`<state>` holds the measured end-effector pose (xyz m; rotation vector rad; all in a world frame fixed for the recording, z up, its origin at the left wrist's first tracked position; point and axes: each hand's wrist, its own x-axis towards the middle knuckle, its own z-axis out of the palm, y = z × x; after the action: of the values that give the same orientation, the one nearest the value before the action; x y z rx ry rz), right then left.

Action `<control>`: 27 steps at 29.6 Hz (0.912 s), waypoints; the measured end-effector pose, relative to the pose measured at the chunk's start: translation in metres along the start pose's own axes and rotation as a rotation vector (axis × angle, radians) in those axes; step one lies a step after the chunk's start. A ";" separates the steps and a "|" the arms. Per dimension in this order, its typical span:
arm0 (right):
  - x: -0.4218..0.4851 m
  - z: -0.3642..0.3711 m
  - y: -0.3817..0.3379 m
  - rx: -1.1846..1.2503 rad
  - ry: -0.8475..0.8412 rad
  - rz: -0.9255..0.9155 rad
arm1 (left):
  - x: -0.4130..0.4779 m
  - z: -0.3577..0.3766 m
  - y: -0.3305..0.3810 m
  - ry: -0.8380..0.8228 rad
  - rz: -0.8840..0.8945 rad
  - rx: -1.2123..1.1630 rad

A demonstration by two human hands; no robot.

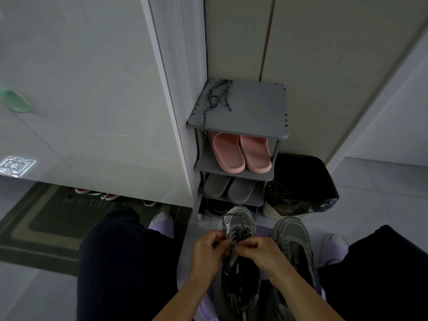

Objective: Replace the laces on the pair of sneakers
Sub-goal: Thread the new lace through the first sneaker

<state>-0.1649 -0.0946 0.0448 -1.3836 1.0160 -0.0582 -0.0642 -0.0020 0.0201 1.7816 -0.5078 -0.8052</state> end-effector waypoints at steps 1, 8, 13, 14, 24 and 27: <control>0.001 0.000 0.001 0.003 0.000 -0.002 | 0.000 0.000 0.000 -0.007 0.009 0.026; -0.003 0.002 0.002 0.002 0.035 -0.040 | 0.002 0.004 -0.003 -0.019 0.197 0.310; -0.002 -0.002 0.002 -0.144 0.019 -0.117 | 0.003 0.003 -0.001 -0.029 0.068 0.177; -0.001 -0.003 0.002 -0.131 0.005 -0.095 | 0.003 0.004 -0.001 -0.027 0.009 0.111; 0.005 -0.005 -0.001 -0.278 0.014 -0.124 | -0.017 0.016 0.005 -0.095 -0.052 -0.050; 0.002 -0.014 -0.009 -0.439 0.052 -0.202 | -0.013 0.017 0.001 -0.011 -0.090 -0.059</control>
<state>-0.1674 -0.1091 0.0531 -1.8912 0.9631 -0.0205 -0.0856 -0.0044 0.0211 1.7561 -0.4098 -0.8840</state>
